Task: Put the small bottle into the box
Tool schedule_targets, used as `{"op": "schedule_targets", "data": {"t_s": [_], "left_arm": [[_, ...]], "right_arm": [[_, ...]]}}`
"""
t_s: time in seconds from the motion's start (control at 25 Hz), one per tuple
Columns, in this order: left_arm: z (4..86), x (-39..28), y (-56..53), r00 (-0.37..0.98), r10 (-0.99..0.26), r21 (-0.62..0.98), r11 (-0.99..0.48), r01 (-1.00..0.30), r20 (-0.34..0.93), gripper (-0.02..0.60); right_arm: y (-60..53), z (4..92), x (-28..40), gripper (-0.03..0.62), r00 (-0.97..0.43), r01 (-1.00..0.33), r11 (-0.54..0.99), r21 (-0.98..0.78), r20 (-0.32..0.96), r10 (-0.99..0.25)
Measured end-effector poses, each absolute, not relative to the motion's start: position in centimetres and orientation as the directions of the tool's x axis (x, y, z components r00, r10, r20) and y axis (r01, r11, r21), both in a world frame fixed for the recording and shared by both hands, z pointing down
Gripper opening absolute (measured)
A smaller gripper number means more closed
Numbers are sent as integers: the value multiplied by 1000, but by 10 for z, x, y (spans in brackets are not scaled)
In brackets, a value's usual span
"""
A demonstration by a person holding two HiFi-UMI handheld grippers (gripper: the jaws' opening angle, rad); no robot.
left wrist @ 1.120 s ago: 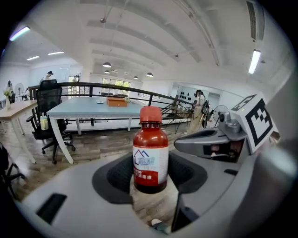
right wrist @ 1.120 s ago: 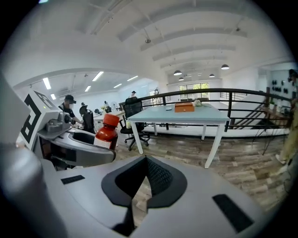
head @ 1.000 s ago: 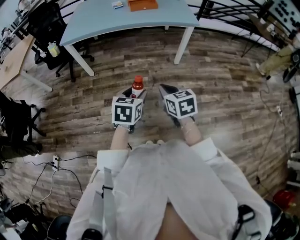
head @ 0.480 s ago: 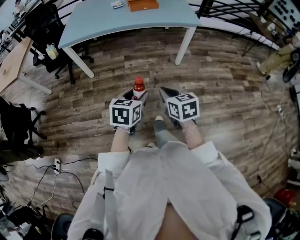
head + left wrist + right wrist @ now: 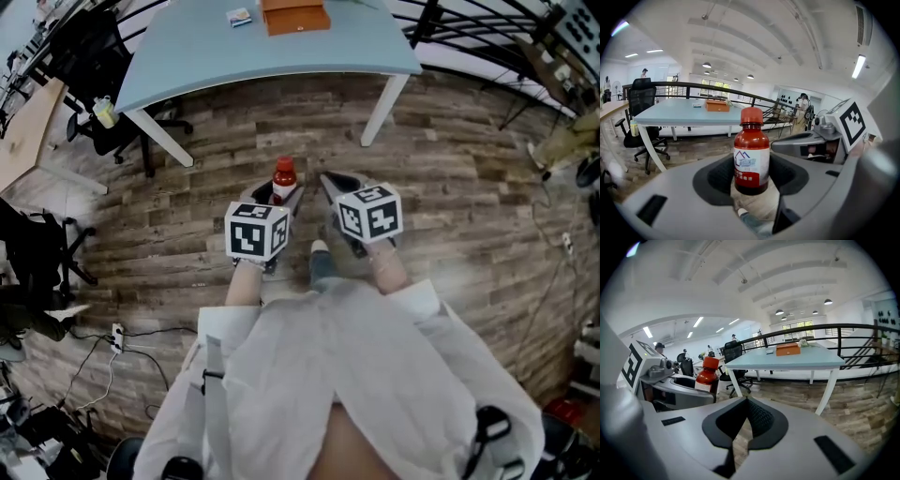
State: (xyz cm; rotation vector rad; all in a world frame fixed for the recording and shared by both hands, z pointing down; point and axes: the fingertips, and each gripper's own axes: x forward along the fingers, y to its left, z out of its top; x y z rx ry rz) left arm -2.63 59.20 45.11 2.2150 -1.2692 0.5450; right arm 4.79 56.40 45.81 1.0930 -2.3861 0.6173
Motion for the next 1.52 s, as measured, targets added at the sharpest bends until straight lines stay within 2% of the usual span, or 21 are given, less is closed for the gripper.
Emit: {"op": "schedule_targets", "data": {"t_s": [0.4, 1.08, 1.52], "left_arm": [[435, -8, 484, 450, -707, 219, -398, -891, 546, 218], [460, -14, 426, 425, -675, 264, -333, -905, 603, 218], [454, -33, 312, 467, -671, 281, -374, -884, 576, 218]], "right_arm": [[466, 457, 59, 2, -624, -741, 639, -207, 564, -541], [404, 480, 51, 2, -634, -716, 658, -233, 612, -472], [295, 481, 33, 2, -598, -745, 636, -201, 623, -504]]}}
